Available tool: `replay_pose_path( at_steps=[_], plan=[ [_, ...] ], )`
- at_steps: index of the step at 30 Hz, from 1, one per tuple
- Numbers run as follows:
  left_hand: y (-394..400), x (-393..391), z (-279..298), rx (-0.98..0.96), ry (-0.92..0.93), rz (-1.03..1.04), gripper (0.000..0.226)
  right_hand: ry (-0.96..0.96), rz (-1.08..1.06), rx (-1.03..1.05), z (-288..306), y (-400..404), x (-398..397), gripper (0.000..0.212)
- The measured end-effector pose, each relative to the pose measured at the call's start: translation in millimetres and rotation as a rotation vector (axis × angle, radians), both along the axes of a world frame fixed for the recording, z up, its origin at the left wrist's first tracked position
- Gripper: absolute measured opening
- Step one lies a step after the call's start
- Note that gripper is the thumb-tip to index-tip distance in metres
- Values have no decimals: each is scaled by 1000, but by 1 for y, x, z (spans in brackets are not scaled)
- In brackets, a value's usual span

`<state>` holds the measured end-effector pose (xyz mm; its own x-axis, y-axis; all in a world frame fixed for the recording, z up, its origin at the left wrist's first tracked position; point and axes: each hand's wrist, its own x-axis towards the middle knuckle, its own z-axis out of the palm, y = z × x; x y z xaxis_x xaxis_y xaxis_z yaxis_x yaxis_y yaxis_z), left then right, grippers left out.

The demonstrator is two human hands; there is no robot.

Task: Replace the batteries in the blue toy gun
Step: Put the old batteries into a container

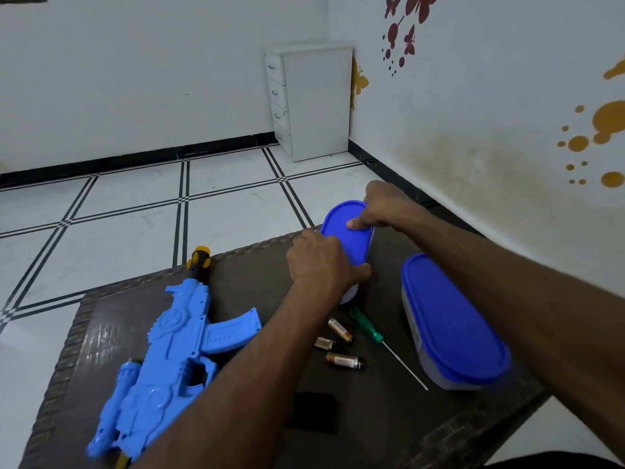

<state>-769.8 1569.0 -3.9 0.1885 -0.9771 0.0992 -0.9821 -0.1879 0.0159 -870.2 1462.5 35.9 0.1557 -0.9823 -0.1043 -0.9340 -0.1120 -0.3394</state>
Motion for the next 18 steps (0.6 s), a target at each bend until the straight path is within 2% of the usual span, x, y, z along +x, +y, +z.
replay_pose_path(
  at_steps=[5, 10, 12, 15, 18],
  plan=[
    [2, 0, -3, 2, -97, -62, 82, -208, -55, 62, -10, -4, -11, 50],
    [1, 6, -5, -27, -50, -100, 80, -407, -11, -35, -15, 7, -17, 29],
    [0, 10, -4, -44, -15, -130, 77, -541, -31, -25, -18, 12, -19, 36],
    [1, 18, 4, -56, 201, -146, 63, -613, -68, 8, -15, 16, -16, 62],
    [3, 28, 12, -37, 465, -123, 62, -685, -102, 27, -14, 18, -13, 67]
  ],
)
